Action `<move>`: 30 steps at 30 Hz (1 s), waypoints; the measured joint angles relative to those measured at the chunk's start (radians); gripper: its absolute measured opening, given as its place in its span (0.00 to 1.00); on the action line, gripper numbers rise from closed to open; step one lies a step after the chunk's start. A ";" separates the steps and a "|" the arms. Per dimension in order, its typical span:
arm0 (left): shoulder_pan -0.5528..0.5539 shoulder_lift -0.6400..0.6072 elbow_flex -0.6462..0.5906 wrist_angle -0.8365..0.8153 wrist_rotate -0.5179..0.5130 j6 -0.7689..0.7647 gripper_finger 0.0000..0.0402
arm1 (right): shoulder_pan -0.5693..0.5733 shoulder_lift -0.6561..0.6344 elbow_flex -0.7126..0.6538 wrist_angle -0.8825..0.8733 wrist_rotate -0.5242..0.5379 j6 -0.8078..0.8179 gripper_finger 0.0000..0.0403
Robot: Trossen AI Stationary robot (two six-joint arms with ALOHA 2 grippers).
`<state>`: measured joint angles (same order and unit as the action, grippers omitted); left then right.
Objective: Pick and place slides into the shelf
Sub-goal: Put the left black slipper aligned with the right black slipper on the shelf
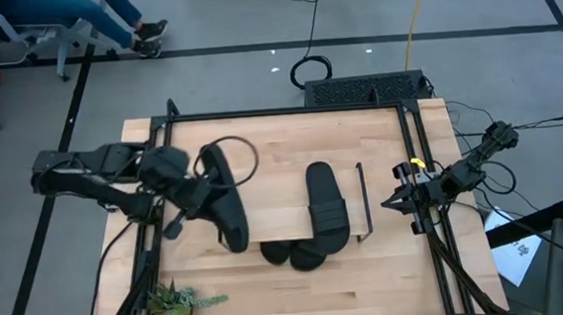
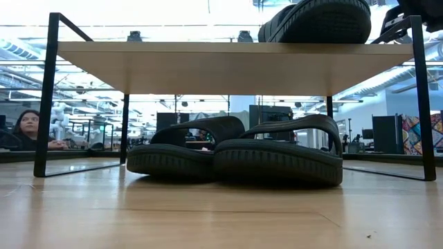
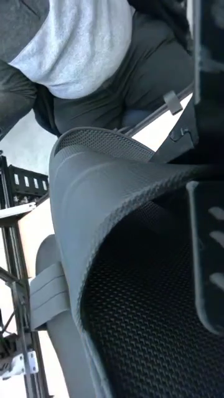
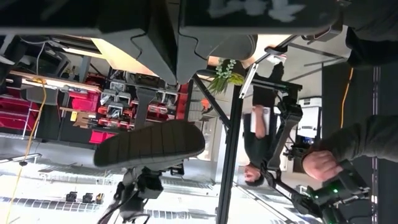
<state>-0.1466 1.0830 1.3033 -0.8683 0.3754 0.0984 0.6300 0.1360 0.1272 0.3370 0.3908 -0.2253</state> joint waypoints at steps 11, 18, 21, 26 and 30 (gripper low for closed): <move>0.212 0.289 0.243 -0.168 0.240 0.129 0.00 | 0.000 0.000 0.000 -0.001 0.000 -0.008 0.00; 0.288 0.468 0.414 -0.404 0.314 0.129 0.00 | 0.000 0.000 0.000 -0.006 0.000 -0.008 0.00; 0.299 0.529 0.462 -0.444 0.403 0.148 0.00 | 0.000 0.000 0.000 -0.007 0.000 -0.008 0.00; 0.317 0.601 0.496 -0.453 0.492 0.115 0.00 | 0.000 0.000 0.000 -0.008 0.000 -0.008 0.00; 0.320 0.659 0.498 -0.469 0.489 0.079 0.00 | 0.000 0.000 0.000 -0.015 0.000 -0.008 0.00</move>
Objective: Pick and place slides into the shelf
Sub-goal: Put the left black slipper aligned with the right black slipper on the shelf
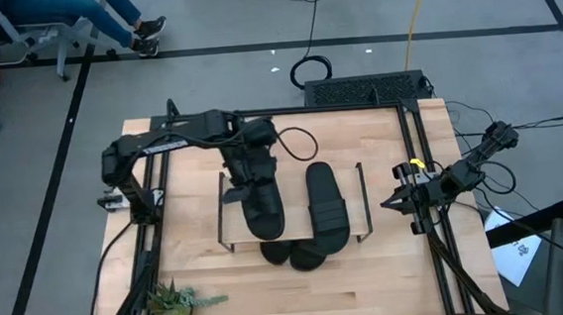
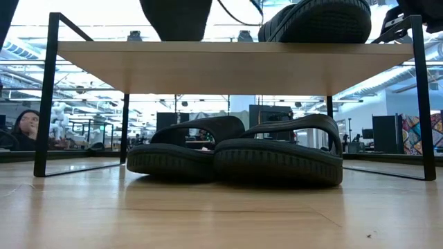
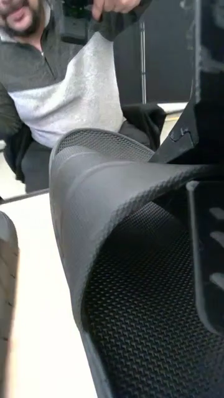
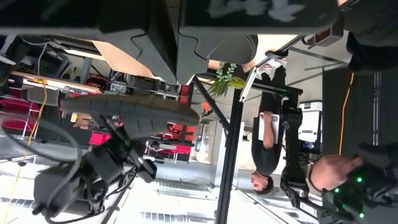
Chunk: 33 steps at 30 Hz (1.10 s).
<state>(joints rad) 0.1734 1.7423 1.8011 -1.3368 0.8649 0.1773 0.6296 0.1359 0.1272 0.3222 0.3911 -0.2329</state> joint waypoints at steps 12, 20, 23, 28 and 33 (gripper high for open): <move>-0.017 0.122 0.000 0.011 0.035 0.024 0.00 | 0.000 0.000 0.000 -0.005 0.000 0.000 0.00; -0.023 0.179 0.000 0.032 0.033 0.038 0.00 | 0.000 0.000 0.000 -0.002 0.000 0.000 0.00; -0.026 0.186 0.000 0.031 0.031 0.033 0.00 | 0.000 0.000 0.000 -0.002 0.000 0.000 0.00; -0.041 0.186 0.000 0.056 0.028 0.022 0.00 | 0.000 0.000 0.000 -0.002 0.000 -0.001 0.00; -0.060 0.190 0.000 0.061 0.028 0.025 0.00 | 0.000 0.000 0.000 -0.001 0.000 -0.014 0.00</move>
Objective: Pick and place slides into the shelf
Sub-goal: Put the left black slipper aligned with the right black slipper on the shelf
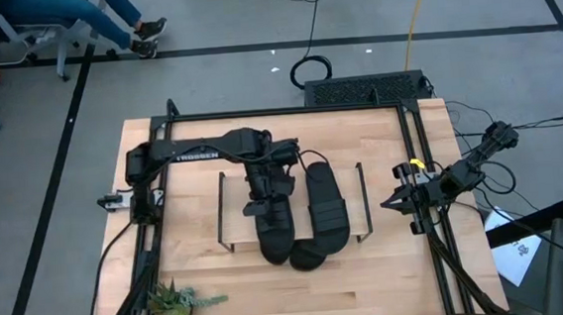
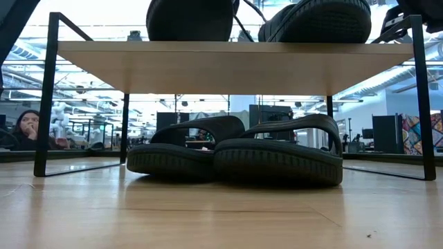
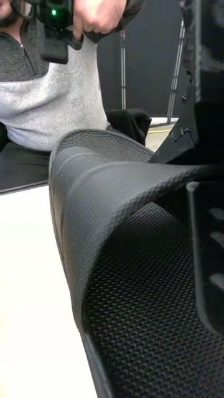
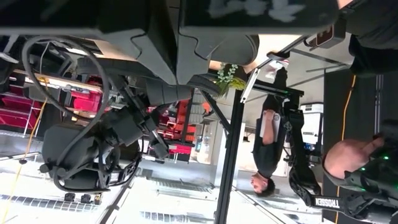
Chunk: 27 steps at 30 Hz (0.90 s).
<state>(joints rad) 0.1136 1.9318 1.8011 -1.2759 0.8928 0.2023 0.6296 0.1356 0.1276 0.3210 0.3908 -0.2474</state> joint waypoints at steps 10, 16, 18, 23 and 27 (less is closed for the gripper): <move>-0.004 0.007 0.000 0.034 -0.012 0.002 0.01 | 0.000 0.000 0.000 0.003 0.000 0.003 0.00; -0.007 0.007 0.000 0.052 -0.047 -0.003 0.02 | 0.000 0.000 0.000 0.003 0.000 0.003 0.00; -0.007 0.007 0.000 0.055 -0.061 -0.008 0.02 | 0.000 0.000 0.000 0.003 0.000 0.003 0.00; -0.008 0.006 0.000 0.073 -0.102 -0.029 0.02 | 0.000 0.000 0.000 0.003 0.000 0.003 0.00; -0.009 0.006 0.000 0.082 -0.118 -0.025 0.05 | 0.000 0.000 0.000 0.003 0.000 0.005 0.00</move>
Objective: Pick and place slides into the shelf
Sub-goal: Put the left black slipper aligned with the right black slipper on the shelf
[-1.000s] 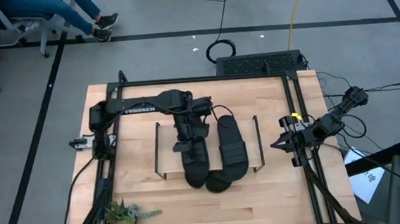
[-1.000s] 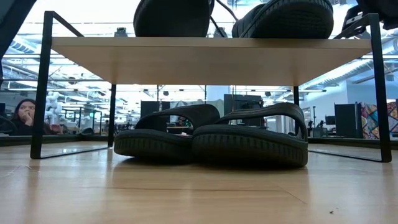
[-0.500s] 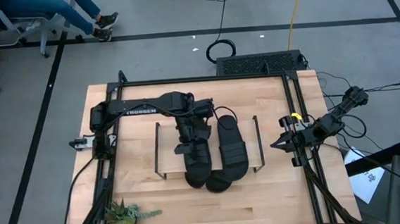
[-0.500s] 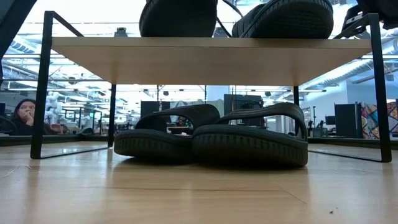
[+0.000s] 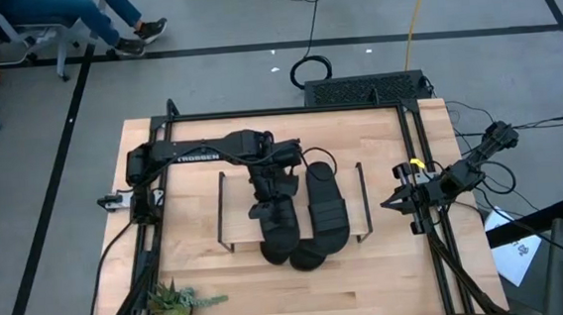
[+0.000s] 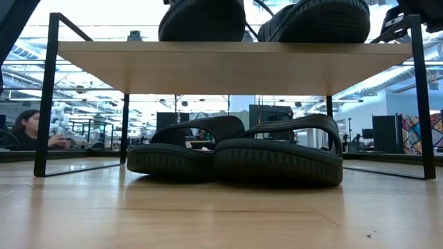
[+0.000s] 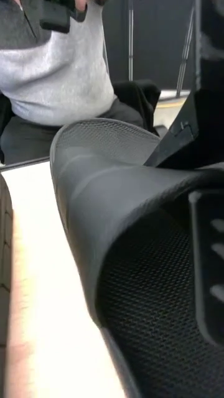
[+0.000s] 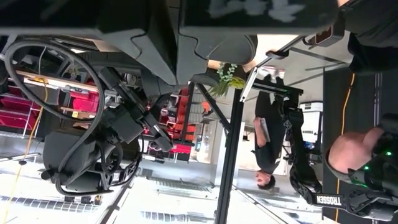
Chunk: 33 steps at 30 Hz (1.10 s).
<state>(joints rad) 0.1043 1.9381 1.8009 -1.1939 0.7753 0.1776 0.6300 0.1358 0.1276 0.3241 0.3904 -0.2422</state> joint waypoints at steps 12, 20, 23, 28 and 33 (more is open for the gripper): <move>-0.014 0.000 0.000 0.027 -0.108 0.005 0.36 | 0.000 0.000 0.000 0.000 0.000 0.014 0.00; -0.042 0.000 0.001 0.017 -0.121 0.001 0.57 | 0.000 0.000 0.000 0.000 0.000 0.014 0.00; -0.051 -0.006 0.002 0.013 -0.143 0.005 0.64 | 0.000 0.000 0.000 0.000 0.000 0.014 0.00; -0.056 -0.025 0.002 -0.004 -0.217 0.028 0.71 | 0.000 0.000 0.000 0.003 0.000 0.014 0.00; -0.061 -0.036 0.052 -0.061 -0.316 0.028 0.75 | 0.000 0.000 0.000 0.004 -0.001 0.014 0.00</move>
<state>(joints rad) 0.0433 1.9022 1.8529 -1.2545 0.4593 0.2054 0.6300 0.1356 0.1276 0.3282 0.3897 -0.2287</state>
